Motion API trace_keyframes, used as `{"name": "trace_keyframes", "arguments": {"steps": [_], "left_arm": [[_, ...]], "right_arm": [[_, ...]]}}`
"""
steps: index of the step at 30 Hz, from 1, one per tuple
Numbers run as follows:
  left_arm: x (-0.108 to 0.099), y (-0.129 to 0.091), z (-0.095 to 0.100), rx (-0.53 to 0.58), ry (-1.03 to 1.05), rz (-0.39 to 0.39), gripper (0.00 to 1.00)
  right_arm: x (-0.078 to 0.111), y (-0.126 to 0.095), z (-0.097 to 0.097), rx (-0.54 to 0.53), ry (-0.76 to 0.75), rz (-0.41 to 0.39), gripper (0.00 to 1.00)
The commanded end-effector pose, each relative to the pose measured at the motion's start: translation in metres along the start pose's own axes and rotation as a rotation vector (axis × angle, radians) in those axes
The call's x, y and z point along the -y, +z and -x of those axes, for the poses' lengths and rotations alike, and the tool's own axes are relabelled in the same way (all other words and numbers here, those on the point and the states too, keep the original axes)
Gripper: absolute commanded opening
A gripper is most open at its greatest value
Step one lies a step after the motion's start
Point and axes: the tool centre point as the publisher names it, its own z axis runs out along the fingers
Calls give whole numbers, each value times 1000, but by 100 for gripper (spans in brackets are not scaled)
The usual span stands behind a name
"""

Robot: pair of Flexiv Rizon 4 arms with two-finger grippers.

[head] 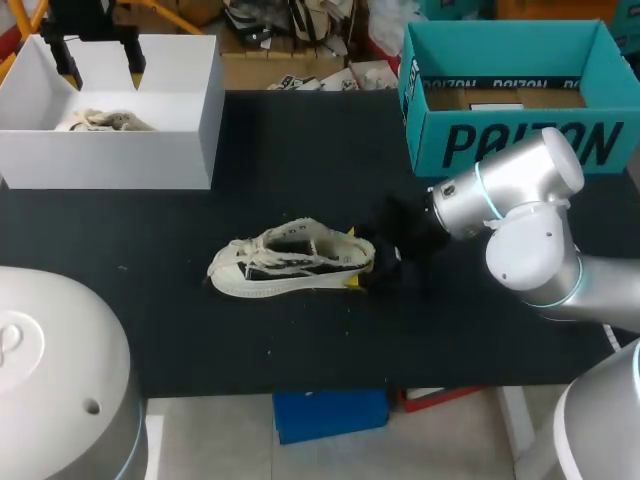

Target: Take the shoe out of the shoebox, open the shoe tongue, remove and reinsert the insole, then place the shoe into the shoebox

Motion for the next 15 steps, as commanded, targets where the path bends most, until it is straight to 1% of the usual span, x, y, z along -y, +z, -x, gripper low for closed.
{"name": "trace_keyframes", "arguments": {"steps": [1,5,6,10,12,15], "left_arm": [[0,0,0,2,-1,2,100],[0,0,0,2,-1,2,100],[-1,-2,-3,38,-3,2,100],[-10,-6,-20,99,-30,14,100],[-17,-8,-30,115,-52,27,100],[-31,-9,-47,138,-80,23,100]], "right_arm": [[1,3,1,0,1,-1,0],[1,3,1,0,1,-1,0],[1,3,1,0,1,-1,0],[1,3,1,0,1,-1,0],[1,3,1,0,1,-1,0],[1,3,1,0,1,-1,0]]}}
